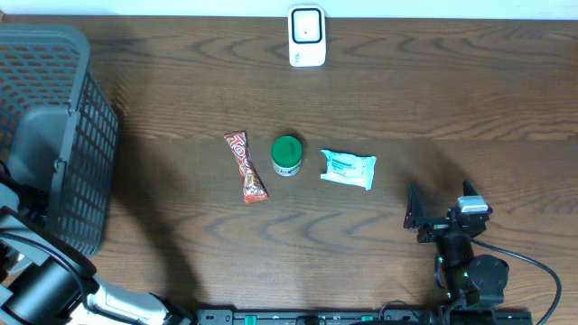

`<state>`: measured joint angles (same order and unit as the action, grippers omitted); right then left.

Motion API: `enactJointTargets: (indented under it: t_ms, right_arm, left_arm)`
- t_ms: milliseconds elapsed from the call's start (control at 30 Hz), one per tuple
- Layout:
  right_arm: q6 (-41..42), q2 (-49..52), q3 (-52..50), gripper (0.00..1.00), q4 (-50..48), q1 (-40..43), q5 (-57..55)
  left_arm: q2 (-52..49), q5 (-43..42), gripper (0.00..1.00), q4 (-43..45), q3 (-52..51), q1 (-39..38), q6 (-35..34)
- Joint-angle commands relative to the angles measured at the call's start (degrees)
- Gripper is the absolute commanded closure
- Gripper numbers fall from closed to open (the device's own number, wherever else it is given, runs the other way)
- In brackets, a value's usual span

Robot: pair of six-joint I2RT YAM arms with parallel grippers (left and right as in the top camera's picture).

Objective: Scan the item barcode
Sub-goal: 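Reach the left gripper into the basket and grasp the orange Kleenex pack, then carry the Kleenex pack forward over the table toward the wipes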

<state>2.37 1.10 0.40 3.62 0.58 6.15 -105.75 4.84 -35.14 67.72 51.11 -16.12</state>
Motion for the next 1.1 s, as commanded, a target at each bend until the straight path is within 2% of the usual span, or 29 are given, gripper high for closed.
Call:
enactJointTargets:
  t_ms: [0, 67, 267, 367, 433, 533, 667, 767, 833, 967, 1067]
  right_arm:
    - [0.59, -0.07, -0.09, 0.01, 0.15, 0.17, -0.24]
    - [0.59, -0.07, -0.09, 0.01, 0.15, 0.17, -0.24]
    - [0.59, -0.07, -0.09, 0.01, 0.15, 0.17, -0.24]
    - [0.59, -0.07, -0.09, 0.01, 0.15, 0.17, -0.24]
    - [0.59, -0.07, -0.09, 0.01, 0.15, 0.17, -0.26]
    - [0.57, -0.07, -0.09, 0.01, 0.15, 0.17, -0.24]
    - [0.59, -0.07, -0.09, 0.01, 0.15, 0.17, -0.24]
    - [0.59, -0.07, -0.09, 0.01, 0.15, 0.17, -0.26]
    - [0.57, -0.07, -0.09, 0.01, 0.15, 0.17, -0.26]
    - [0.59, -0.07, -0.09, 0.01, 0.15, 0.17, -0.24]
    - [0.57, -0.07, -0.09, 0.01, 0.15, 0.17, -0.24]
  left_arm:
    - [-0.9, 1.79, 0.56, -1.86, -1.01, 0.24, 0.9]
    - [1.38, 1.79, 0.6, -2.32, 0.17, 0.24, 0.92]
    - [12.39, 1.49, 0.6, -2.73, 3.65, 0.24, 0.87]
    - [19.52, -1.66, 0.6, -2.19, 4.83, 0.24, 0.85]
    - [24.17, -6.78, 0.6, -1.33, 5.53, 0.24, -1.11]
    - [31.47, -18.29, 0.6, 2.21, 5.7, 0.07, -8.24]
    - [39.5, -34.58, 0.6, 11.02, 5.7, -2.99, -15.82]
    - [44.59, -41.13, 0.6, 16.74, 5.7, -9.7, -21.4]
    - [47.17, -41.83, 0.6, 18.58, 5.7, -16.87, -23.19]
    - [48.39, -39.6, 0.6, 18.53, 5.57, -34.38, -21.66]
    - [46.01, -34.05, 0.6, 17.05, 4.94, -49.24, -18.32]
